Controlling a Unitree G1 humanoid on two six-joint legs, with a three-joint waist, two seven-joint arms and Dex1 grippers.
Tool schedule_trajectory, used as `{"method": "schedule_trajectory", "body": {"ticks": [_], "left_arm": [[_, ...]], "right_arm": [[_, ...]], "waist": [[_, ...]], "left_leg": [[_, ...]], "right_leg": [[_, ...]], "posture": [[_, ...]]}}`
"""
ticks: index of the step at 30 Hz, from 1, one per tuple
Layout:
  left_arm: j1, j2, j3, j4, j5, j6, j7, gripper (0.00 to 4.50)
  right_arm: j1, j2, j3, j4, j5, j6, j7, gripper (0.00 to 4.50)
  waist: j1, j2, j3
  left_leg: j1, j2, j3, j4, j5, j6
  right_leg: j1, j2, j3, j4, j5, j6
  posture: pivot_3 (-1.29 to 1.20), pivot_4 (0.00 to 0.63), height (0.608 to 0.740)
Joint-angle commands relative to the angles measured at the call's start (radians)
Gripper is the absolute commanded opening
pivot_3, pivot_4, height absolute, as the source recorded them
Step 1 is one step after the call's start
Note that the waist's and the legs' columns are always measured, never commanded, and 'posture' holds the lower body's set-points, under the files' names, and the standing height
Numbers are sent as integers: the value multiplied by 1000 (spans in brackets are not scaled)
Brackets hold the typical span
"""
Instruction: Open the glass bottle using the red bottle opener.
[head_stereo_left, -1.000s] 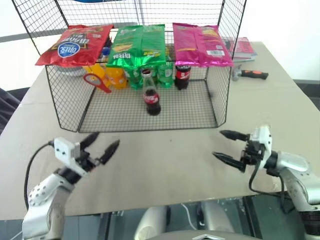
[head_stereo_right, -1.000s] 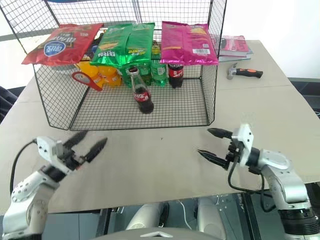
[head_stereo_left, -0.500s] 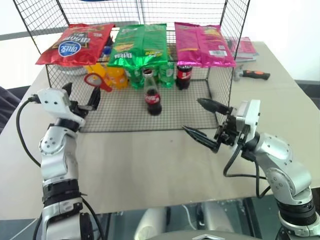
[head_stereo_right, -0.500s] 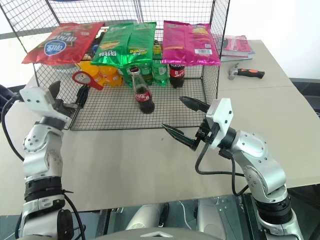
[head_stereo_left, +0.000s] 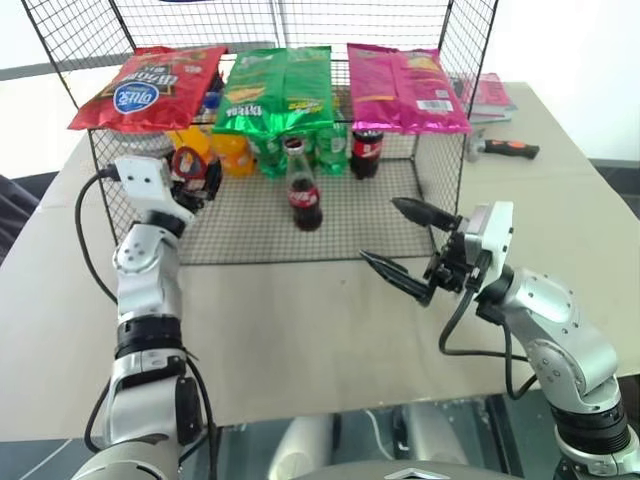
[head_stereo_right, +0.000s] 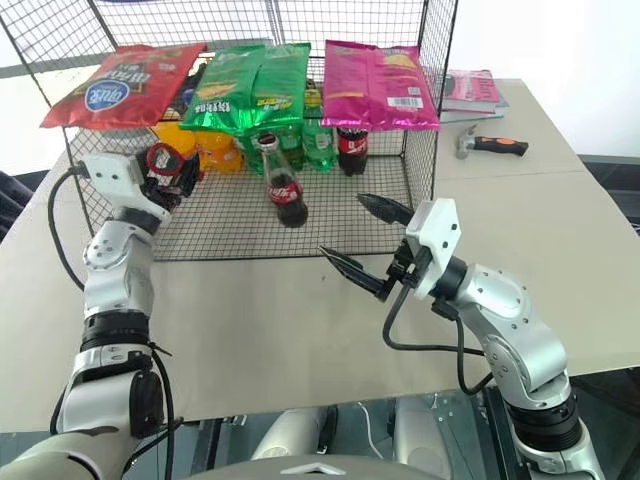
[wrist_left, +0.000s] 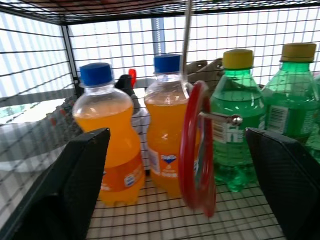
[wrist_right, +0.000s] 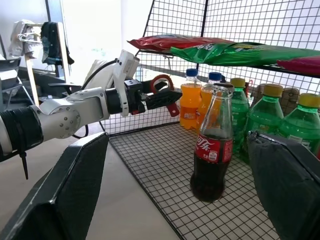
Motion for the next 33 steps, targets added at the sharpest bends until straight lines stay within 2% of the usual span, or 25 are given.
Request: {"method": "schedule_trajectory", "body": {"ticks": [1,2,3,4,5,7,13,20,27,33], "left_arm": [[-8,7,9,-22,-23,-22,-17,2275],[-2,5,11,-32,-28,-19,-20,1905],[8,3,14,-47,-35,-13,-23,1287],[14,1,15,-56,-40,-10,-25,1018],[22,-2,18,-72,-54,-2,-31,512],[38,-12,25,-110,-96,25,-47,50],[85,-53,69,-267,-266,136,-72,50],[132,-120,164,-449,-582,378,-14,50],[190,-134,178,-525,-782,599,23,50],[163,-148,235,-514,-932,672,69,50]], "right_arm": [[1,5,-5,-36,-1,-28,-9,4500],[2,6,-4,-37,-2,-28,-11,4500],[3,8,-3,-37,-4,-29,-13,4500],[4,8,-2,-37,-4,-30,-14,4500],[5,8,-1,-36,-6,-31,-13,4500],[6,7,0,-35,-5,-32,-13,4500],[2,1,1,-30,4,-25,-4,4500],[-17,4,2,-15,8,-18,2,4500],[-25,-3,2,-9,11,-12,8,4500],[-30,-5,5,-3,7,-12,8,4500]], "waist": [[-2,0,0],[-3,0,0],[-4,0,0],[-6,0,0],[-7,0,0],[-9,0,0],[-11,0,0],[-14,0,0],[-15,0,0],[-14,0,0]], "left_leg": [[0,0,0,0,0,0],[0,0,0,0,0,0],[0,0,0,0,0,0],[0,0,0,0,0,0],[0,0,0,0,0,0],[0,0,0,0,0,0],[0,0,0,0,0,0],[0,0,0,0,0,0],[0,0,0,1,0,0],[1,0,0,1,0,0]], "right_leg": [[0,0,0,0,0,0],[0,0,0,0,0,0],[0,0,0,0,0,0],[0,0,0,0,0,0],[0,0,0,0,0,0],[0,0,0,0,0,0],[0,-1,0,0,0,0],[0,0,0,1,0,0],[0,0,0,1,0,0],[1,0,0,1,0,0]], "posture": [[0,150,740],[0,150,740],[0,150,740],[0,150,740],[0,150,740],[0,150,740],[0,150,740],[0,150,740],[0,150,740],[0,150,740]]}}
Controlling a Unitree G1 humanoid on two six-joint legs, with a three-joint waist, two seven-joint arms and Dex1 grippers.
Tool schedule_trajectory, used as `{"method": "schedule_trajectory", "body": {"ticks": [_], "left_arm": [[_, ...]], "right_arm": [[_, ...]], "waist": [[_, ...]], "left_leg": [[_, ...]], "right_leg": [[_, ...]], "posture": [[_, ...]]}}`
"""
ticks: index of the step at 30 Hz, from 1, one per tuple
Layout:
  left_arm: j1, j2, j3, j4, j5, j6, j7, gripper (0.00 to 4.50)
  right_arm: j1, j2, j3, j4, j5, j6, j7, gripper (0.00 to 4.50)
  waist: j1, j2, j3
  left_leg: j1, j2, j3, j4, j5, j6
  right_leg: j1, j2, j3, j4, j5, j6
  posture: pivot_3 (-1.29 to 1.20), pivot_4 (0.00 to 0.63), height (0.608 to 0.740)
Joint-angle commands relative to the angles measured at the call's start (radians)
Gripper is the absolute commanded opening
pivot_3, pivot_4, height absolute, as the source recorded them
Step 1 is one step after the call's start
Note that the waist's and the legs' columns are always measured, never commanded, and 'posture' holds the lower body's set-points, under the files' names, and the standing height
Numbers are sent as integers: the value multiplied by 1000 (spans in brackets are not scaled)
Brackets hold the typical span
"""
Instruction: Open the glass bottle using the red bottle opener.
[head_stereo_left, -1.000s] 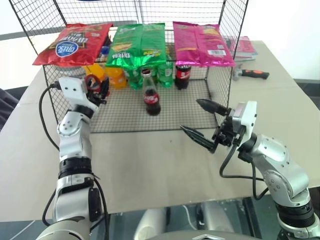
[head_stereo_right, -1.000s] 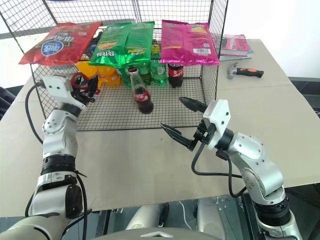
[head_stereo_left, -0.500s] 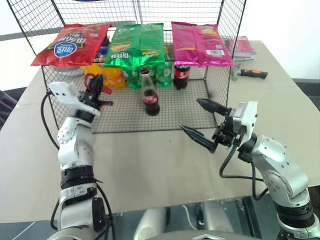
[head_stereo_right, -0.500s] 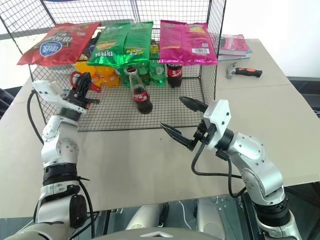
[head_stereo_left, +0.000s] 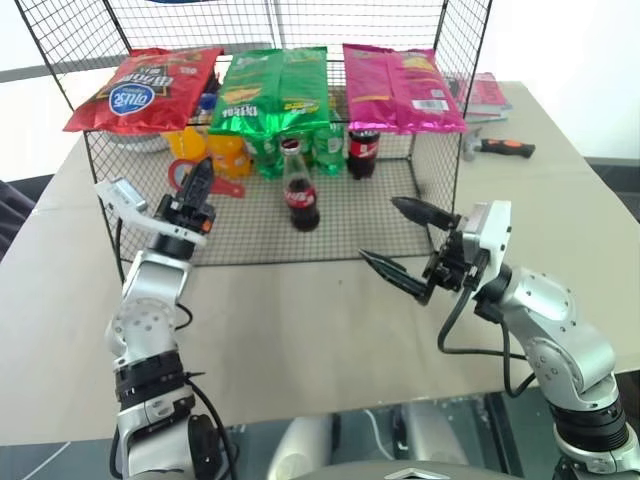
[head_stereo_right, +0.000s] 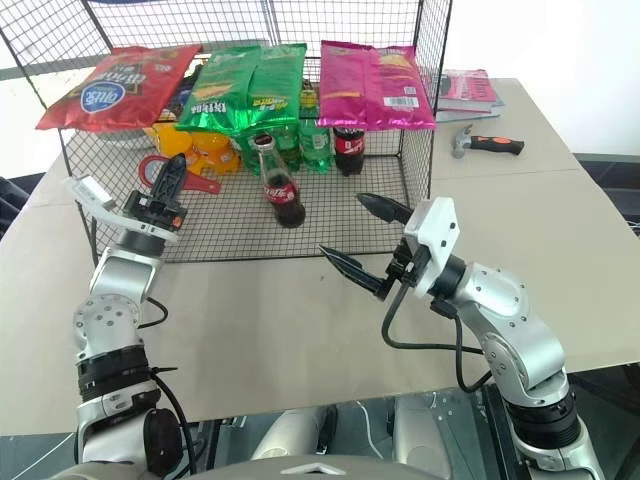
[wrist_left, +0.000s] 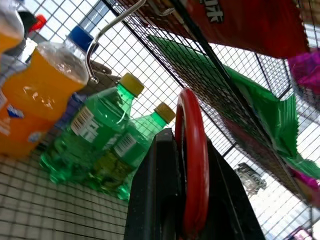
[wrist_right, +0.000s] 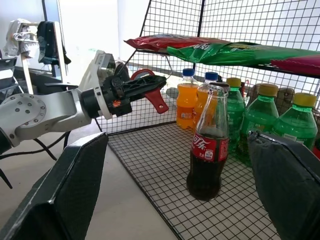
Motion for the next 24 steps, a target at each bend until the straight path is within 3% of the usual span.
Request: {"method": "schedule_trajectory", "body": {"ticks": [1,8,13,18,24], "left_arm": [[-32,0,55,-43,-112,35,23,50],[7,20,23,-90,-230,170,-21,50],[73,96,-50,-153,-302,340,-146,50],[75,186,-129,-187,-317,458,-288,50],[-15,214,-239,-142,-246,505,-402,50]], "right_arm": [[-17,-2,-2,-19,9,-5,4,4500],[-18,-7,0,-22,38,51,-9,4500],[-54,-15,-2,-20,126,181,-10,4500],[-179,-37,3,30,274,443,-34,4500],[-326,-19,6,146,450,727,-50,4500]], "waist": [[0,0,0],[-1,0,0],[-2,0,0],[-4,1,1],[0,1,1]], "left_leg": [[0,0,0,0,0,0],[0,0,1,0,0,0],[0,0,1,0,0,0],[1,1,2,0,0,0],[1,0,1,0,0,0]], "right_leg": [[0,0,0,0,0,0],[0,0,0,0,0,0],[0,1,1,0,0,0],[0,1,2,0,0,0],[1,1,1,0,0,-1]], "posture": [[0,150,740],[0,150,740],[0,150,740],[0,150,740],[0,150,740]]}}
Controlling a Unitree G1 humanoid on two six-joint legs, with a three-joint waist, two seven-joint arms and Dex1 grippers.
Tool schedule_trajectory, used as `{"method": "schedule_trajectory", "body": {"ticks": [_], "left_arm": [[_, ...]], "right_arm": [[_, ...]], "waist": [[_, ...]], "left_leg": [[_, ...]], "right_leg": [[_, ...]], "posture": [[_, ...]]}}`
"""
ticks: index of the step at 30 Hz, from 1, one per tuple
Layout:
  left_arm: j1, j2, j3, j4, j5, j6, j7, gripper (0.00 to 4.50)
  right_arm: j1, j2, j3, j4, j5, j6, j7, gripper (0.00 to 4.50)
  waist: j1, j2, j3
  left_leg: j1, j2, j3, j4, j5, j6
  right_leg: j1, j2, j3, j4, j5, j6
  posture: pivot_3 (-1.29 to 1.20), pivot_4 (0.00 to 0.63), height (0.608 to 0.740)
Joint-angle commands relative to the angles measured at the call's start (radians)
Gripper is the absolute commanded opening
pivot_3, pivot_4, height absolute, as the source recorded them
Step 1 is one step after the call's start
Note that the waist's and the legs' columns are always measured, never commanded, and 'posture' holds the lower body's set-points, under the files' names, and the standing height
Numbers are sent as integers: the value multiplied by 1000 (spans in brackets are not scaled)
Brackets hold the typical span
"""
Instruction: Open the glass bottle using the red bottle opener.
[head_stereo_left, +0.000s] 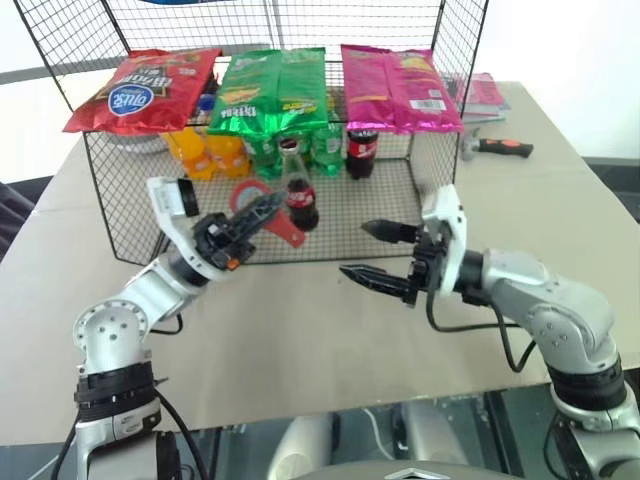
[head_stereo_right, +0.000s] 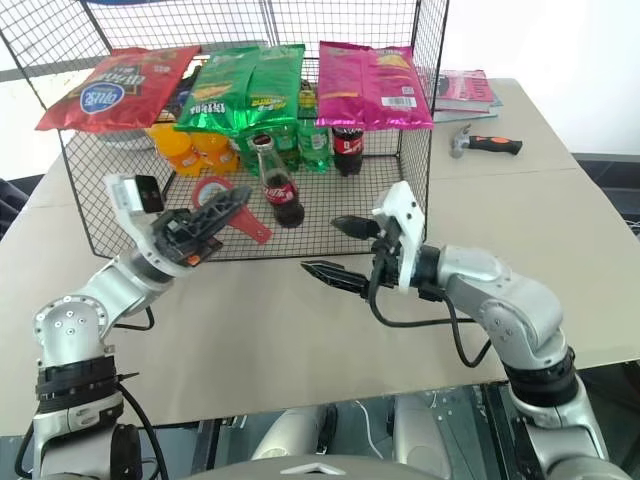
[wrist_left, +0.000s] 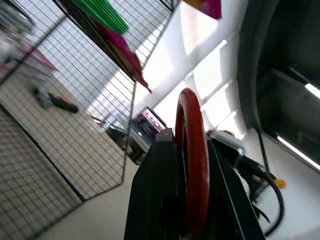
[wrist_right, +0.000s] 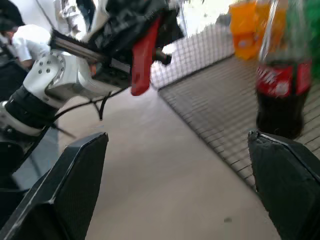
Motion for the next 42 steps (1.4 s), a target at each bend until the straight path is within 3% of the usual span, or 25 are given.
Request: {"method": "schedule_trajectory", "body": {"ticks": [1,12,15,21,23,32,35,42], "left_arm": [[-58,15,-53,10,36,14,-71,50],[-102,-27,-118,63,140,1,-158,50],[-105,-36,-117,70,157,0,-163,0],[-122,-42,-113,95,184,-11,-176,0],[-126,-44,-115,96,188,-11,-179,0],[-115,-40,-141,55,188,11,-242,0],[-116,-47,-135,51,202,-4,-255,1022],[-89,-23,-91,-18,213,-24,-218,4342]], "right_arm": [[-67,25,-7,36,108,130,-10,4500],[-183,157,-61,114,253,262,-93,4500],[-182,154,-61,101,280,286,-106,3691],[-182,152,-61,92,309,326,-123,757],[-185,153,-61,95,306,332,-127,46],[-173,151,-61,101,297,351,-141,46],[-158,162,-67,103,282,345,-172,0],[-58,129,-122,46,272,332,-247,0]], "waist": [[-2,0,0],[-5,0,0],[-3,0,0],[-4,0,0],[-5,0,0],[-6,0,0],[-6,0,0],[-3,0,0]], "left_leg": [[0,0,0,0,0,0],[-7,0,2,-1,0,0],[-7,0,1,-1,0,0],[-7,0,1,0,0,0],[-7,0,1,0,0,0],[-7,0,2,0,0,0],[-7,0,1,0,0,0],[-8,0,1,0,0,0]], "right_leg": [[0,0,0,0,0,0],[-8,-1,2,0,0,0],[-8,-1,2,0,0,0],[-9,-1,2,0,0,0],[-9,-1,2,0,0,0],[-9,-1,2,0,0,0],[-9,-1,2,0,0,0],[-9,-1,2,0,0,0]], "posture": [[0,150,740],[0,150,740],[0,150,740],[0,150,740],[0,150,740],[0,150,740],[0,150,740],[0,150,740]]}}
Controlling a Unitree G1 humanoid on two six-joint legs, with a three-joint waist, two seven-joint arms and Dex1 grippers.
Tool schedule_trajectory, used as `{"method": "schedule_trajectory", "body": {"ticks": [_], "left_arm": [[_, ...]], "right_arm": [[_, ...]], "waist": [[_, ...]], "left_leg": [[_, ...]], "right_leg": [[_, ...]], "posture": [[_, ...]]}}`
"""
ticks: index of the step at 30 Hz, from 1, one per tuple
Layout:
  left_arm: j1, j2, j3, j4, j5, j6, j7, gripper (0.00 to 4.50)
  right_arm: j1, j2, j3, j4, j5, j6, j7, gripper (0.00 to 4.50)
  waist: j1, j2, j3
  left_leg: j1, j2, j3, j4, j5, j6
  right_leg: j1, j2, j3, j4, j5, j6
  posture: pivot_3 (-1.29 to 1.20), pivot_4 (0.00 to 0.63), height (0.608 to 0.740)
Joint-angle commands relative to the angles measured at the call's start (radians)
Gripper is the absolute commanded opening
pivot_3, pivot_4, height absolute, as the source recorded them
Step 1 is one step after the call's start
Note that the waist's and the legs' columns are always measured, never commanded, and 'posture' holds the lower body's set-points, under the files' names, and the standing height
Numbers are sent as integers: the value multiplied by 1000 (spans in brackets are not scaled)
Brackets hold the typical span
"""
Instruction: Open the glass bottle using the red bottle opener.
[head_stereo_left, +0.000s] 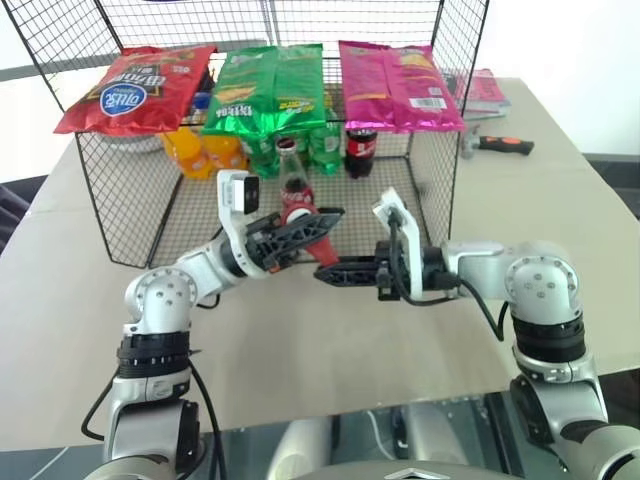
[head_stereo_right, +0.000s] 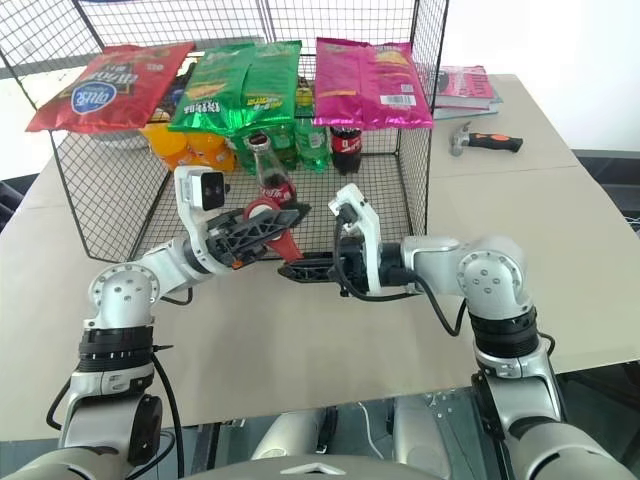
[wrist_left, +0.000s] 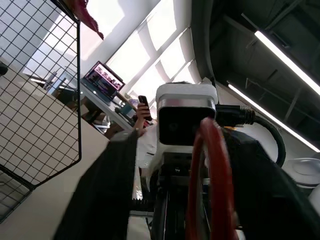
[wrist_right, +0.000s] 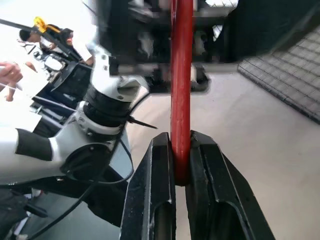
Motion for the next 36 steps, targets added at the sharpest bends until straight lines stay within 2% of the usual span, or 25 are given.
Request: {"method": "schedule_trajectory", "body": {"ticks": [1,4,7,9,11,14,16,19,22,26,31,36], "left_arm": [[33,31,58,-102,-15,-18,33,4463],[87,24,82,-173,30,-81,92,4463],[123,-61,125,-250,51,-190,210,4463],[169,-110,111,-325,126,-275,269,4463],[210,-159,93,-366,197,-357,321,4463],[268,-212,53,-386,392,-520,401,4463],[289,-193,-14,-376,586,-658,417,4463],[310,-211,-87,-326,828,-879,482,4463],[319,-239,-112,-281,953,-1005,551,4463],[285,-277,-88,-178,1045,-1086,671,4463],[190,-279,-90,-14,1069,-1148,704,4463],[112,-290,-100,142,1073,-1223,705,4463]], "right_arm": [[54,-48,-61,-92,-1,-24,-42,0],[100,-101,-89,-159,-58,-75,-78,0],[157,-149,-115,-223,-126,-166,-80,0],[213,-172,-116,-257,-222,-298,-51,0],[249,-153,-131,-250,-295,-394,-81,0],[268,-149,-114,-218,-477,-581,-112,0],[273,-163,-95,-193,-567,-667,-103,0],[260,-145,-99,-144,-620,-730,-102,0],[259,-138,-92,-131,-647,-759,-85,0],[263,-124,-81,-137,-666,-771,-80,0],[260,-114,-73,-151,-686,-779,-78,0],[255,-142,-41,-144,-776,-846,-55,0]], "waist": [[0,0,0],[-1,0,0],[2,0,0],[5,-1,-1],[6,-1,-1],[5,-1,-1],[6,-1,-1],[10,-1,-1],[13,-1,-1],[14,-1,-1],[21,-1,-1],[25,-1,-1]], "left_leg": [[-1,0,0,0,0,0],[-7,0,0,1,0,0],[-8,0,0,1,0,0],[-9,0,0,1,0,0],[-8,0,1,1,0,0],[-7,0,4,1,0,0],[-7,0,4,1,0,0],[-6,0,6,1,0,0],[-6,0,7,2,0,0],[-6,0,6,2,0,0],[-7,0,5,2,0,0],[-7,-1,6,3,0,0]], "right_leg": [[-1,0,0,0,0,0],[-8,-1,0,1,0,0],[-8,-3,0,1,0,0],[-8,-4,0,0,0,0],[-8,-4,1,0,0,0],[-8,-4,3,1,1,1],[-8,0,4,1,1,1],[-7,1,4,1,1,1],[-7,0,5,1,2,2],[-7,0,5,0,2,2],[-7,0,4,1,2,2],[-7,0,4,1,2,3]], "posture": [[0,150,740],[0,150,740],[0,150,740],[0,150,740],[0,150,740],[0,150,740],[0,150,740],[0,150,740],[0,150,740],[0,150,740],[0,150,740],[0,150,740]]}}
